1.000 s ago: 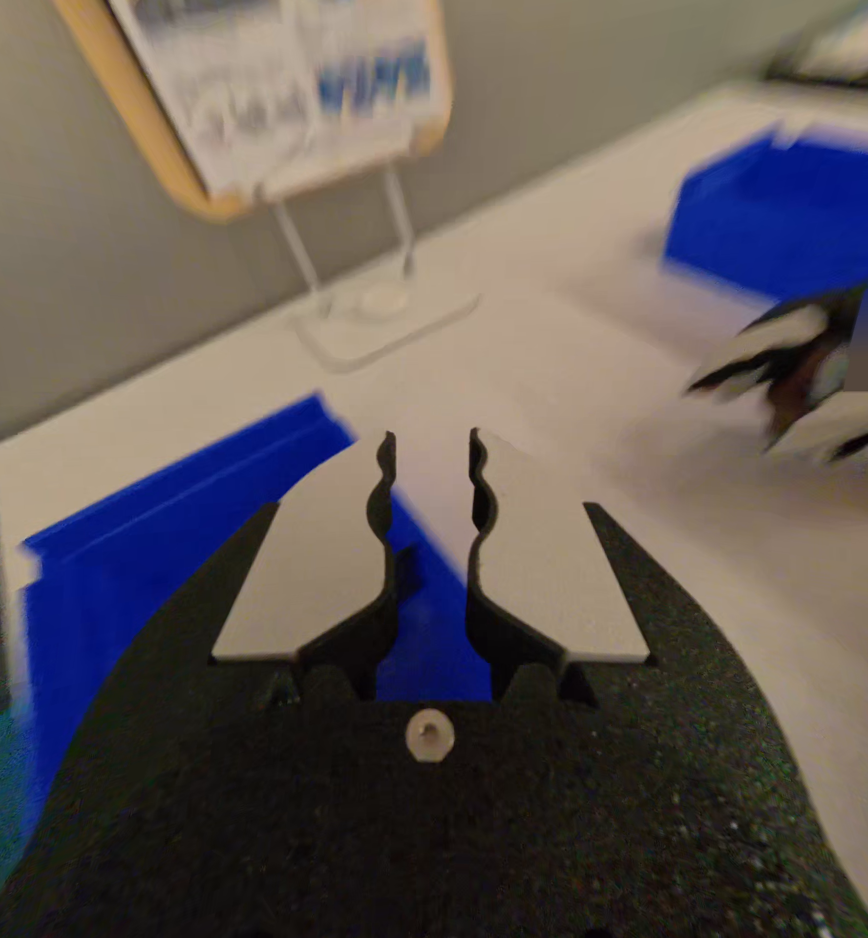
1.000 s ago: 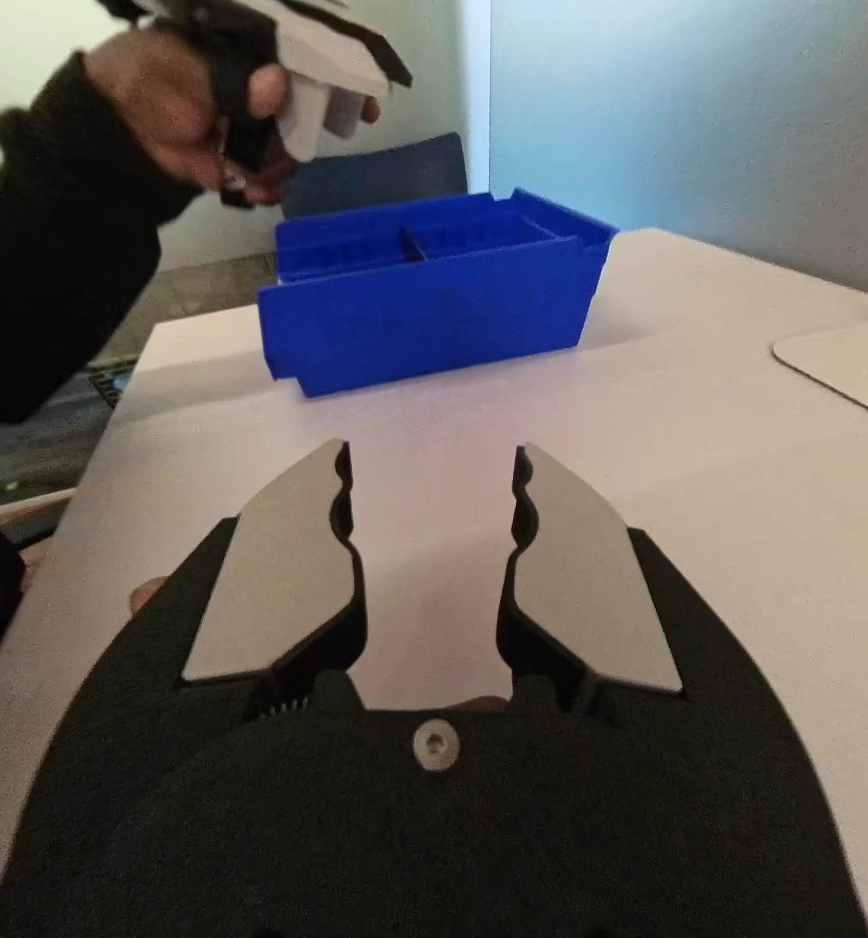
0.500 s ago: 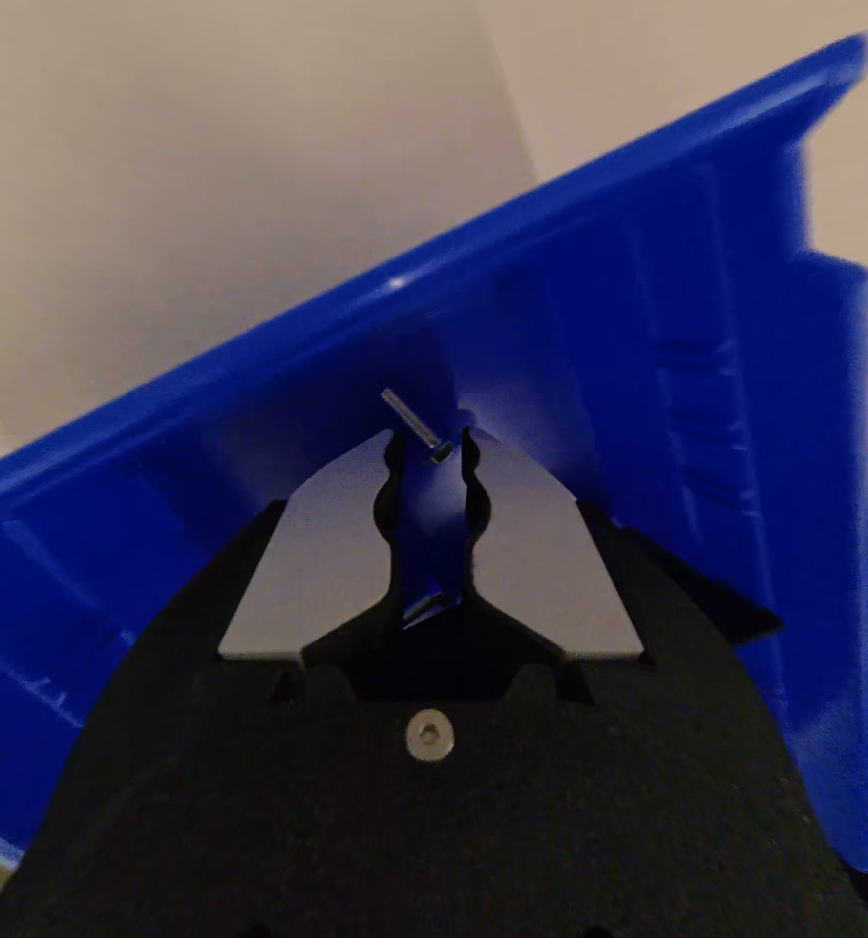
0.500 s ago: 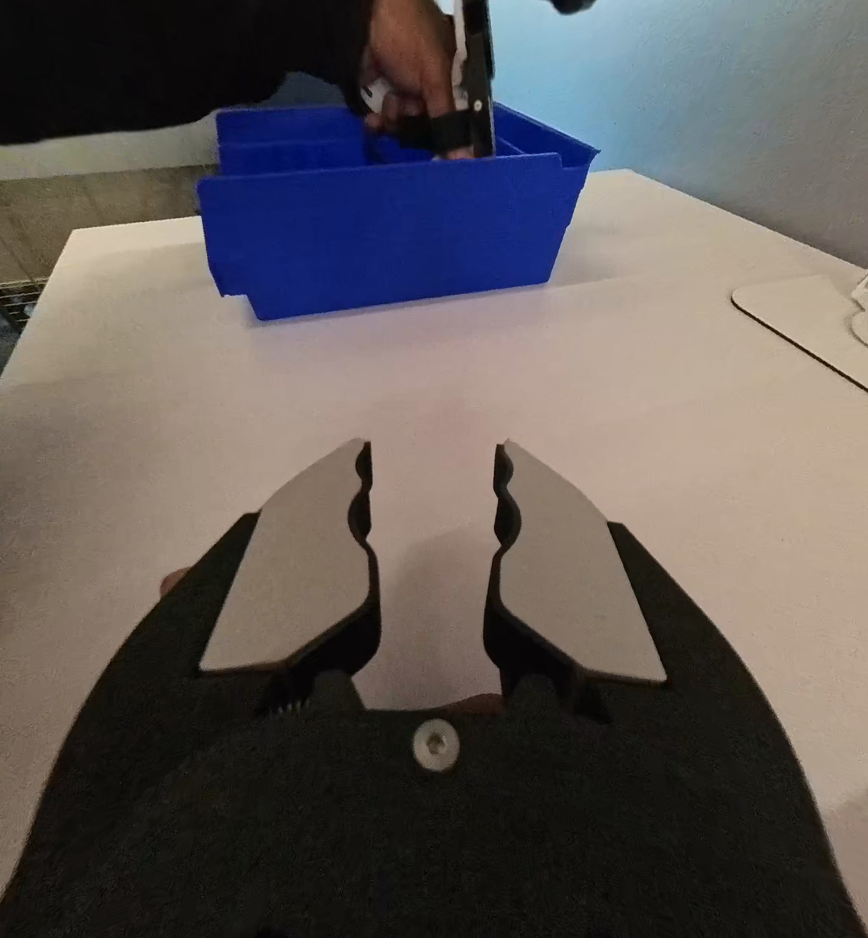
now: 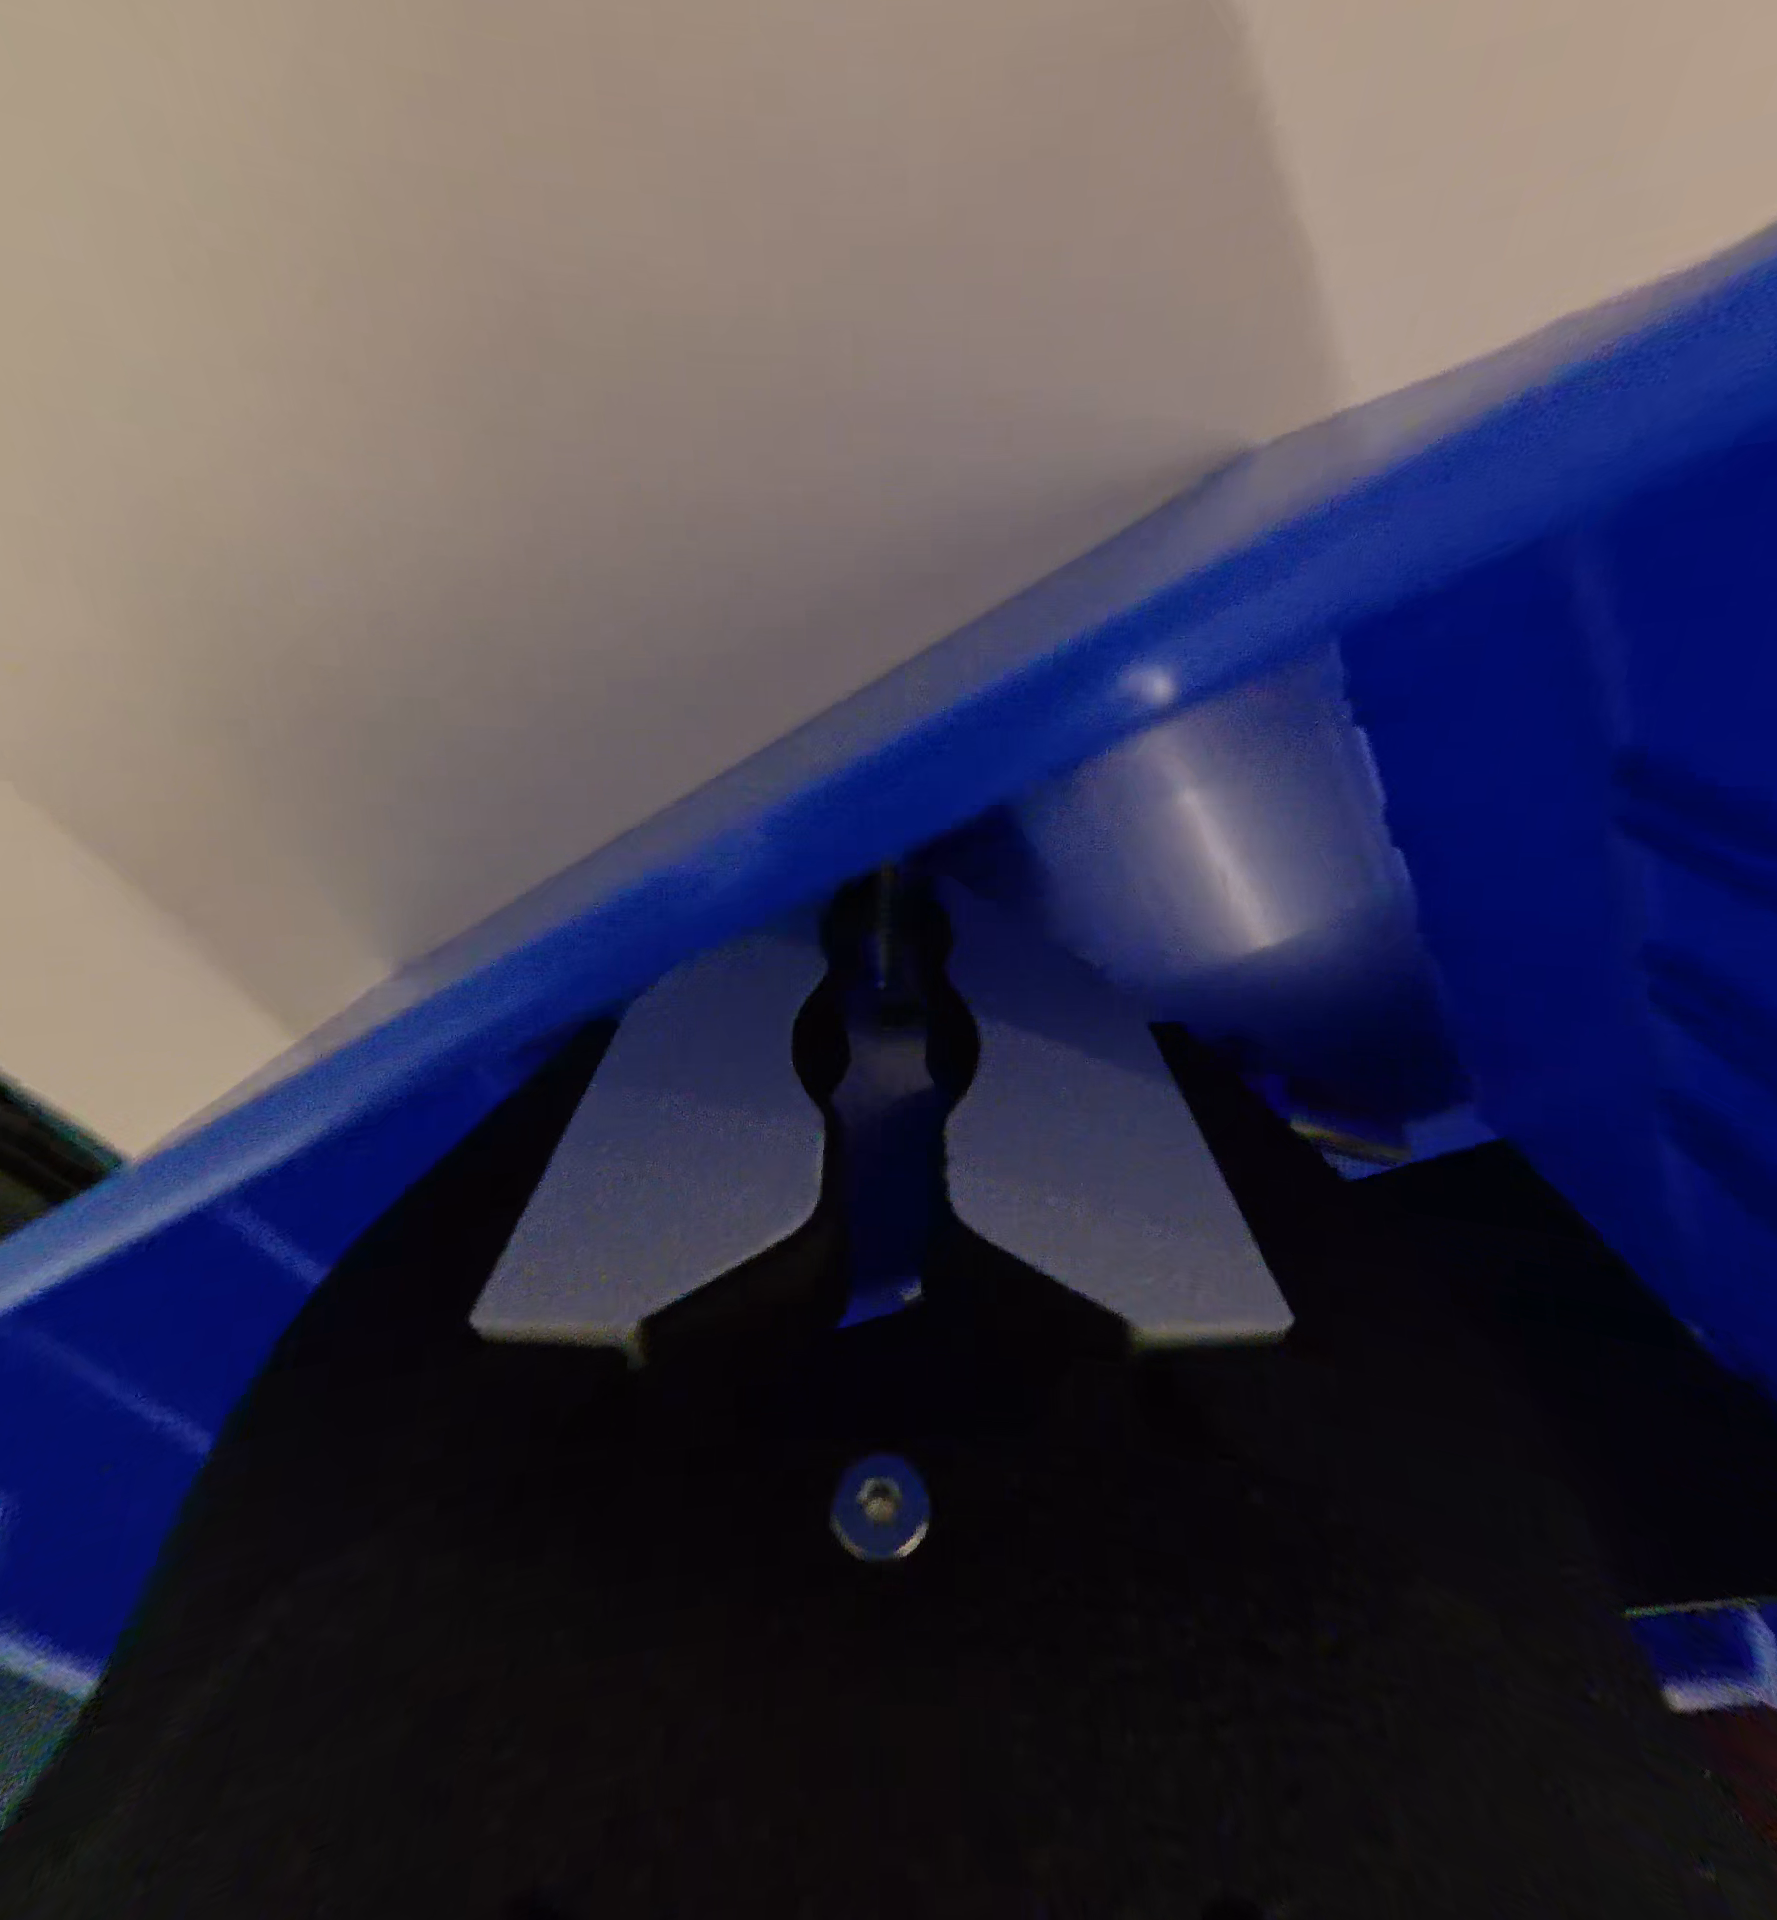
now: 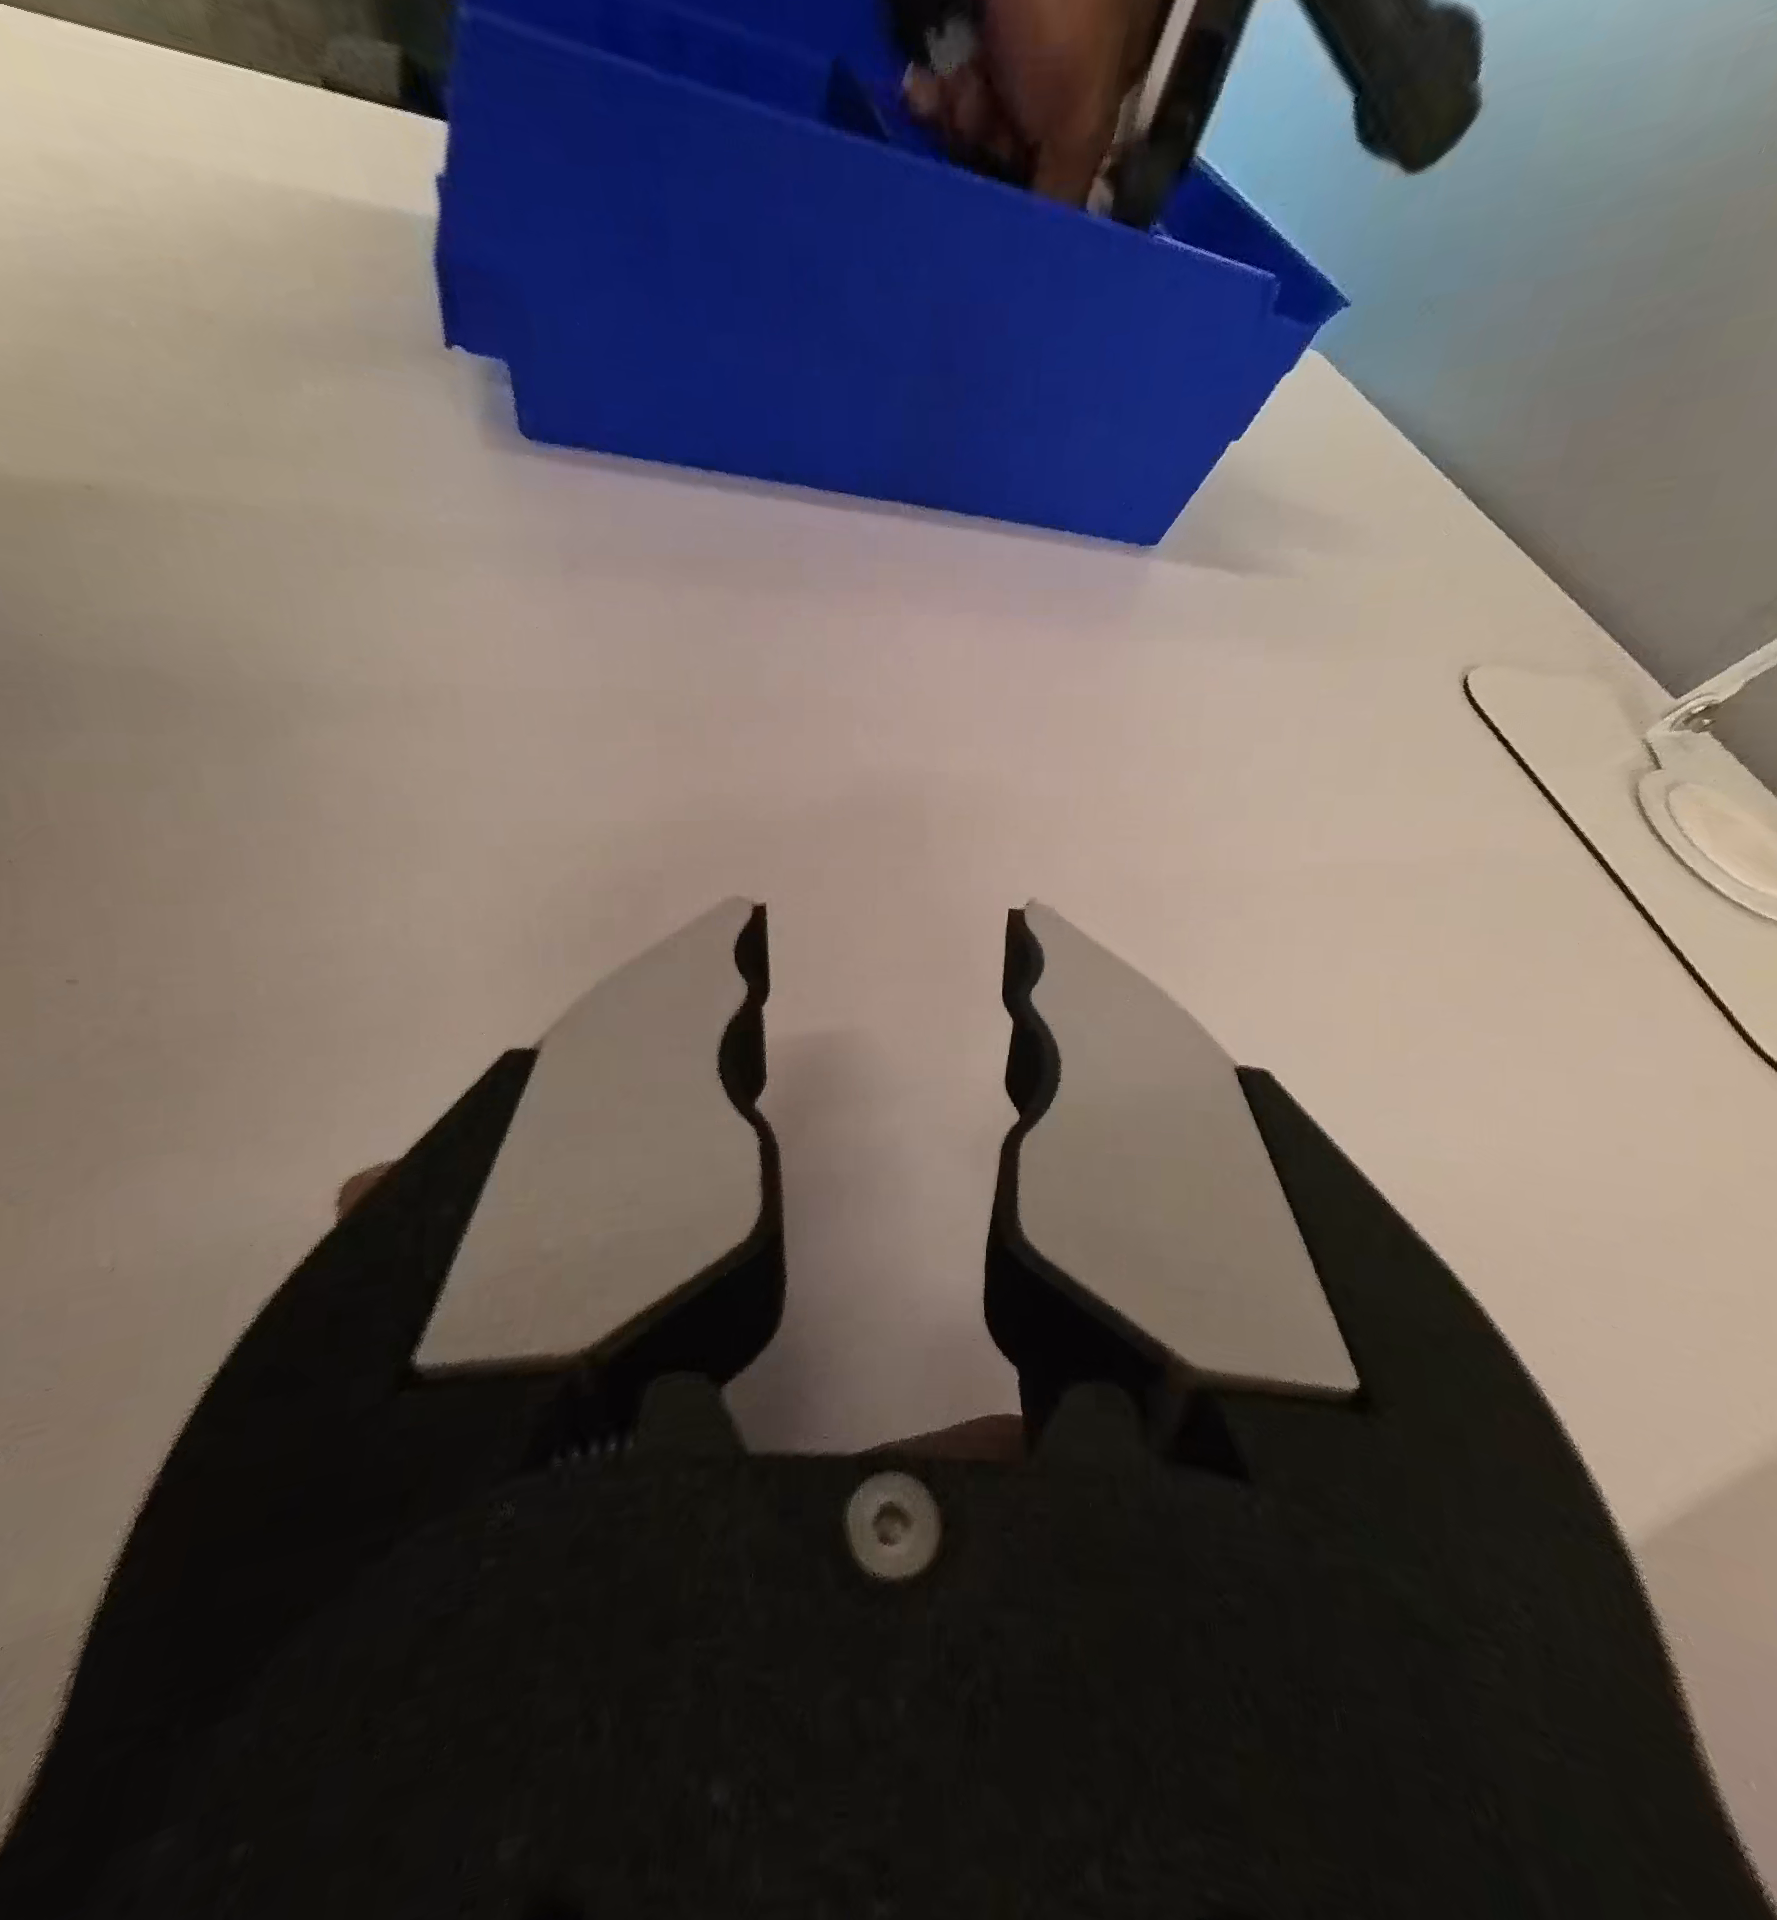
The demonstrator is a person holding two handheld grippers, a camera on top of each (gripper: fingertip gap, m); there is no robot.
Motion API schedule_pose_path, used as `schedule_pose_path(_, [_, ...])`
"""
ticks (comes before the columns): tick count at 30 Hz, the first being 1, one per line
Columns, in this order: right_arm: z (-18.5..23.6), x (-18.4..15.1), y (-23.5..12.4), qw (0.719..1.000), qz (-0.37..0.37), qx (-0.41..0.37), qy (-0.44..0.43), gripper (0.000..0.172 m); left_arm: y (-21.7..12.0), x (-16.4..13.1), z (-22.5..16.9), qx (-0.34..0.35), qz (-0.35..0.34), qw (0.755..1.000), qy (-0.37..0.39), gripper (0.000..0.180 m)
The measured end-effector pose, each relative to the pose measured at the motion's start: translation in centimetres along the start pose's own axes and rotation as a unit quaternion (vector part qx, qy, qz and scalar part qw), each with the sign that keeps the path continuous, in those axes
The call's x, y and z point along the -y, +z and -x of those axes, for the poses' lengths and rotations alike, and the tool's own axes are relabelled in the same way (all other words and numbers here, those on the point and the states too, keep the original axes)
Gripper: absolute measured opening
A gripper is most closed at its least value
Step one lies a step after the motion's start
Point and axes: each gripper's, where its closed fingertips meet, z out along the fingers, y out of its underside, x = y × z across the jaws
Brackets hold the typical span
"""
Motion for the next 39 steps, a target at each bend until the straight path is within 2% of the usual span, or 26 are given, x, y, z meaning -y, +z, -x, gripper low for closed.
schedule_pose_path(3, [-0.3, 0.1, -0.1, 1.000, -0.004, -0.001, 0.013, 0.043, -2.0, 0.5, 0.7, 0.023, -0.046, 0.999, 0.000, 0.010])
schedule_pose_path(7, [-1.0, 0.3, -0.3, 0.999, -0.015, -0.003, 0.045, 0.041, -8.2, 2.2, -1.0, 0.034, -0.150, 0.988, 0.020, 0.010])
schedule_pose_path(10, [-1.6, 0.4, -0.5, 0.997, -0.024, -0.005, 0.073, 0.041, -13.5, 3.9, -5.9, 0.027, -0.228, 0.970, 0.081, 0.009])
schedule_pose_path(13, [-2.3, 0.4, -0.7, 0.994, -0.032, -0.011, 0.101, 0.040, -16.1, 5.2, -13.6, -0.026, -0.268, 0.949, 0.165, 0.009])
schedule_pose_path(15, [-2.7, 0.5, -0.9, 0.992, -0.038, -0.015, 0.117, 0.040, -15.7, 5.5, -18.7, -0.065, -0.268, 0.936, 0.220, 0.009])
schedule_pose_path(18, [-3.3, 0.5, -1.2, 0.989, -0.047, -0.021, 0.141, 0.039, -12.6, 5.1, -24.7, -0.114, -0.236, 0.922, 0.285, 0.009])
schedule_pose_path(21, [-3.9, 0.4, -1.4, 0.985, -0.055, -0.026, 0.164, 0.038, -8.3, 4.4, -28.0, -0.134, -0.187, 0.918, 0.323, 0.009])
schedule_pose_path(24, [-4.1, 0.4, -1.5, 0.983, -0.058, -0.025, 0.175, 0.038, -5.0, 3.4, -29.4, -0.138, -0.149, 0.914, 0.351, 0.010])
schedule_pose_path(30, [-4.0, 0.4, -1.4, 0.984, -0.054, -0.025, 0.169, 0.037, -2.4, 1.8, -30.3, -0.137, -0.110, 0.909, 0.378, 0.010])
schedule_pose_path(35, [-4.2, 0.3, -1.5, 0.982, -0.057, -0.023, 0.179, 0.037, -1.9, 1.7, -30.6, -0.146, -0.122, 0.909, 0.370, 0.010])
schedule_pose_path(39, [-4.4, 0.3, -1.6, 0.979, -0.063, -0.019, 0.193, 0.037, -4.0, 2.1, -30.7, -0.166, -0.173, 0.907, 0.346, 0.010])
